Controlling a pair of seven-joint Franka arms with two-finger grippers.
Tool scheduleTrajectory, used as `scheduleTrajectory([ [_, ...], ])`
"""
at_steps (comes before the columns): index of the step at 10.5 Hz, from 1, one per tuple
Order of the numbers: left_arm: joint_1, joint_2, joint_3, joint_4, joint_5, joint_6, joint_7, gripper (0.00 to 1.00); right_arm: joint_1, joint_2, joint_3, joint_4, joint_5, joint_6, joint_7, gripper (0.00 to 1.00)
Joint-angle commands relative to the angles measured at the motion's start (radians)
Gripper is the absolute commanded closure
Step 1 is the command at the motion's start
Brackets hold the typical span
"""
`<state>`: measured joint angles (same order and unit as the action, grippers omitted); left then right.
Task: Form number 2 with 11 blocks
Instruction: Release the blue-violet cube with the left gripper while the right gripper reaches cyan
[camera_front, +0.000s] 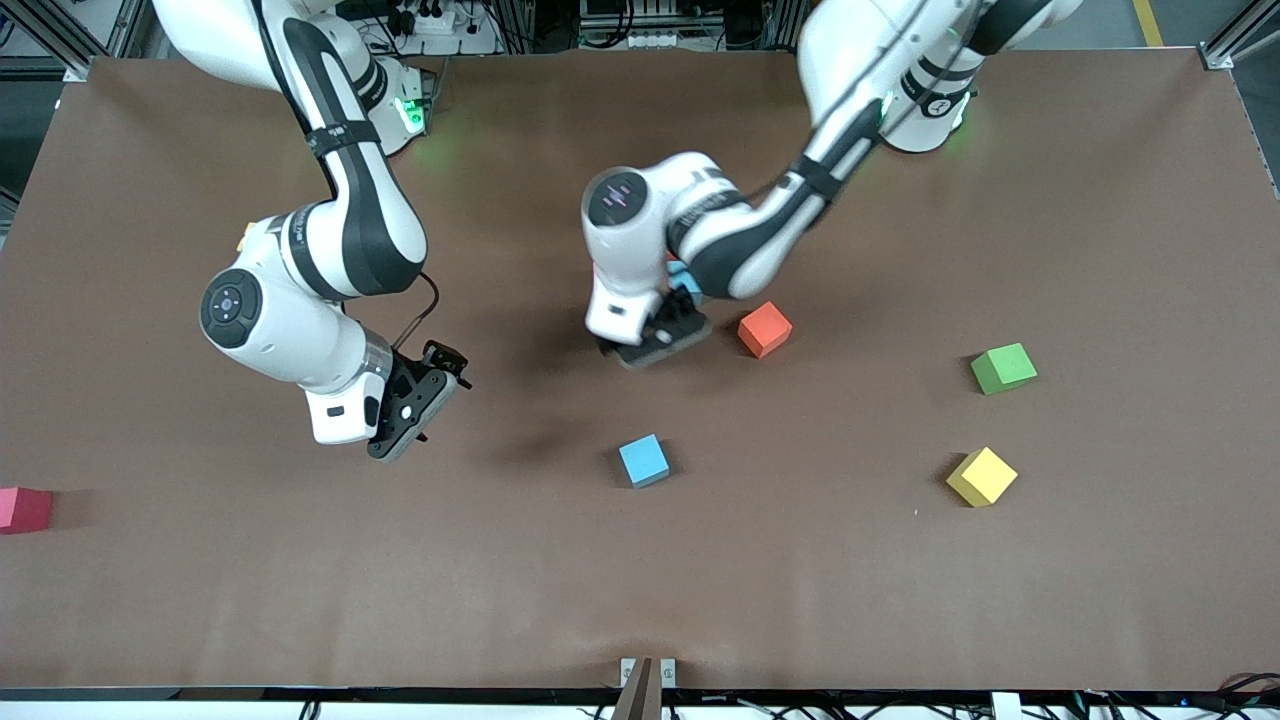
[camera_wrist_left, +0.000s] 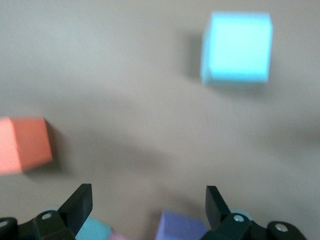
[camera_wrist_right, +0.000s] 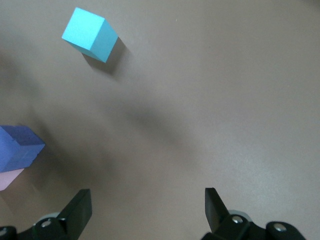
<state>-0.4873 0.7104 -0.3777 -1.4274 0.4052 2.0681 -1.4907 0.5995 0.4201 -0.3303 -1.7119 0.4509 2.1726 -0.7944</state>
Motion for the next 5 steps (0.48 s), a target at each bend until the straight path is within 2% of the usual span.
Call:
scheduleTrajectory([
  [1,0.128,-0.037,-0.009,-0.03,-0.014,-0.032,0.007,0.0,0.003,-0.014,0.008,0.027,-0.021,-0.019,0.047,0.0],
  [3,0.246,-0.049,-0.013,-0.03,-0.02,-0.036,-0.002,0.0,0.074,-0.007,0.013,0.038,-0.128,-0.005,0.244,0.0],
  [5,0.359,-0.055,-0.013,-0.033,-0.037,-0.037,0.009,0.0,0.136,0.008,0.014,0.061,-0.136,0.012,0.367,0.0],
])
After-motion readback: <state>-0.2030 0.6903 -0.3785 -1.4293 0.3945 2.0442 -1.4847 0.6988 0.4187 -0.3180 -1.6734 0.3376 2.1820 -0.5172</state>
